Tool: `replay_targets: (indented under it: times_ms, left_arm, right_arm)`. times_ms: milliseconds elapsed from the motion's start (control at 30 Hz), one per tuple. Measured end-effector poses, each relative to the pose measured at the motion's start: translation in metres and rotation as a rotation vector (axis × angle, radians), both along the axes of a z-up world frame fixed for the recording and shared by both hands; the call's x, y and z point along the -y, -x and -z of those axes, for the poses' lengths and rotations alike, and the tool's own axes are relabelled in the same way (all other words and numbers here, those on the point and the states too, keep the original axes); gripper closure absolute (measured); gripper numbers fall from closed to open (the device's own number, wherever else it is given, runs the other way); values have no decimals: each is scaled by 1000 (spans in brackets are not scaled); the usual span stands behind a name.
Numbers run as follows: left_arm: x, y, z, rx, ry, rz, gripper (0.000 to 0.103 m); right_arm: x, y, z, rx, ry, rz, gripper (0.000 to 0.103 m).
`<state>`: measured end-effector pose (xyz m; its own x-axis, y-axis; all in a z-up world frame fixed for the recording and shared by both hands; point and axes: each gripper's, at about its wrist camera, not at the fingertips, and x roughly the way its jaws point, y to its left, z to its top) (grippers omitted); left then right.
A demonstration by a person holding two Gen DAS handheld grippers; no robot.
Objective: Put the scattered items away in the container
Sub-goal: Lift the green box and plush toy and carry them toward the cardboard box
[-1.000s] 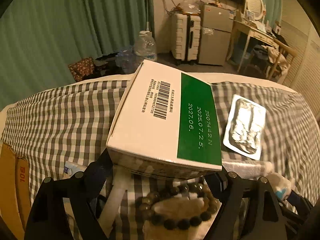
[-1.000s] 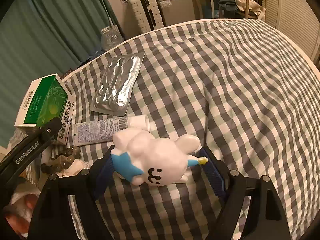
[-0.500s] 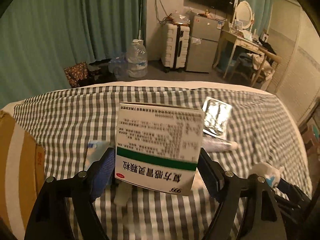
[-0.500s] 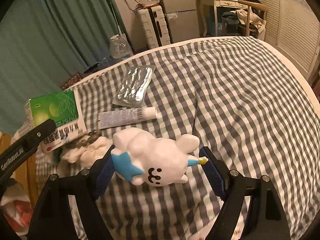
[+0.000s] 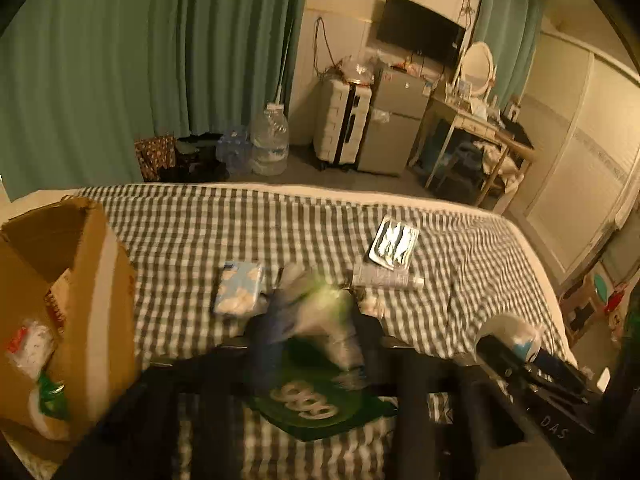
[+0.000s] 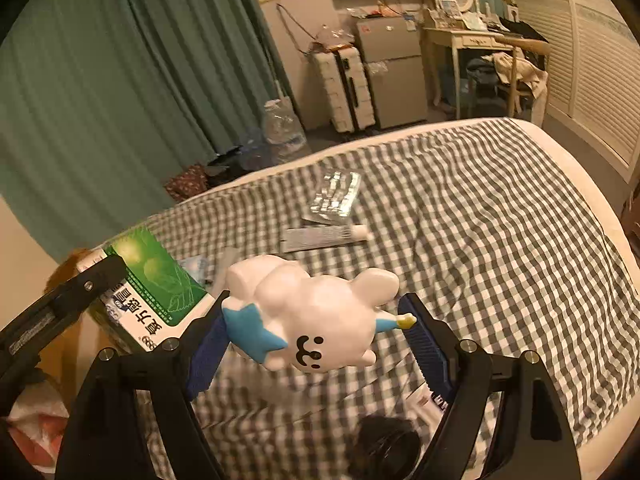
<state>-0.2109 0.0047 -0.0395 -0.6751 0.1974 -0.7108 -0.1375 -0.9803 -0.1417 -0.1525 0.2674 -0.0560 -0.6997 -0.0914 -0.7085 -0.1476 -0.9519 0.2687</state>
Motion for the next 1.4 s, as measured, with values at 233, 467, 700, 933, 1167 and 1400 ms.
replay_targets:
  times_ms: [233,467,700,933,1167,1400]
  left_arm:
    - [26,-29,25,124,-63,-4,34]
    - [25,-61,67,86,106,-49,13]
    - [14,-74,91,106,111,-11,8]
    - [-7,-72,112,156,251,7,5]
    - [15,-81,124,240,208,-26,4]
    - [31,-80,148,395,125,-38,1]
  right_arm:
    - [23,-23,-22,-37,-15,-60,22]
    - [30,-27,-15,-18,-15,-75,22]
    - [33,-20,2,19,-8,-81,22]
    - [23,-15,17,59,22,-70,22]
    - [16,-15,18,69,39,-53,21]
    - [24,-18,14,65,41,-63,21]
